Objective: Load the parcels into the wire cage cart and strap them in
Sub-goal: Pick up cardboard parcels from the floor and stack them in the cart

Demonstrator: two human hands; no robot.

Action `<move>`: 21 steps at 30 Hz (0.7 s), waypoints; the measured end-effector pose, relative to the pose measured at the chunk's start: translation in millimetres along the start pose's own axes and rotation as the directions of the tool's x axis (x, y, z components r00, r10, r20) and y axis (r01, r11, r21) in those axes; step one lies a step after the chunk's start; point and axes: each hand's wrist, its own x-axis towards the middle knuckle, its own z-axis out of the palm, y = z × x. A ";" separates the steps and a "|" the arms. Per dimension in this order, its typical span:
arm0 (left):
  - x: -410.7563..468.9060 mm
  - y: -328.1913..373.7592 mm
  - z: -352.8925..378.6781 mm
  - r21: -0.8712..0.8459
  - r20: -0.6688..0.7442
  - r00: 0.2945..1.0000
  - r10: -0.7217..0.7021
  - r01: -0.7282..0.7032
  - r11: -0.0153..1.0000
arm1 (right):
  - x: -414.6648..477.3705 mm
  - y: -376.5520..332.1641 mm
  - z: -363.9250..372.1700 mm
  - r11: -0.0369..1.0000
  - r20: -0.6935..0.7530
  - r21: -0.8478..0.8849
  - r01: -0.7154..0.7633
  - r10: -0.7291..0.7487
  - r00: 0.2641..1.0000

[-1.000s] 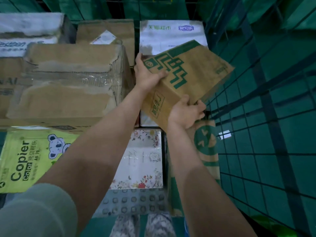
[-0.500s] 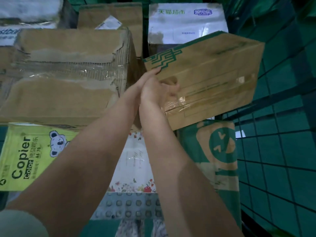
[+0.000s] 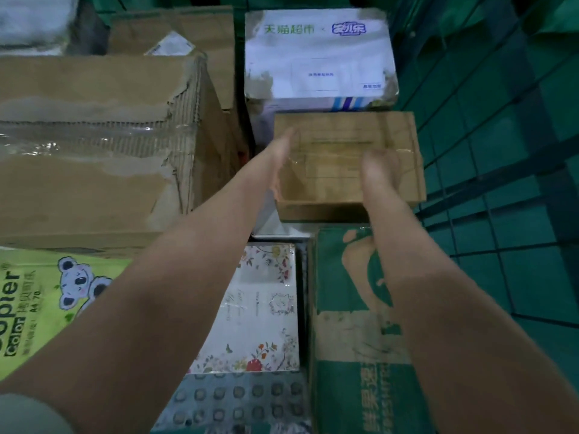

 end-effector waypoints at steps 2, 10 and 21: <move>16.4 0.2 6.3 0.031 -0.095 0.994 0.057 -0.054 0.998 | 17.3 -1.2 -7.4 0.996 -0.035 -0.082 0.025 -0.028 0.999; 56.5 -45.8 5.1 0.150 -0.178 0.970 -0.165 0.192 0.970 | 69.0 63.9 -37.6 0.918 -0.001 -0.382 -0.110 0.119 0.993; 65.0 -77.9 -3.7 0.089 -0.379 0.920 -0.101 0.145 0.985 | 74.6 104.7 -30.6 0.947 0.121 -0.322 -0.008 0.049 0.991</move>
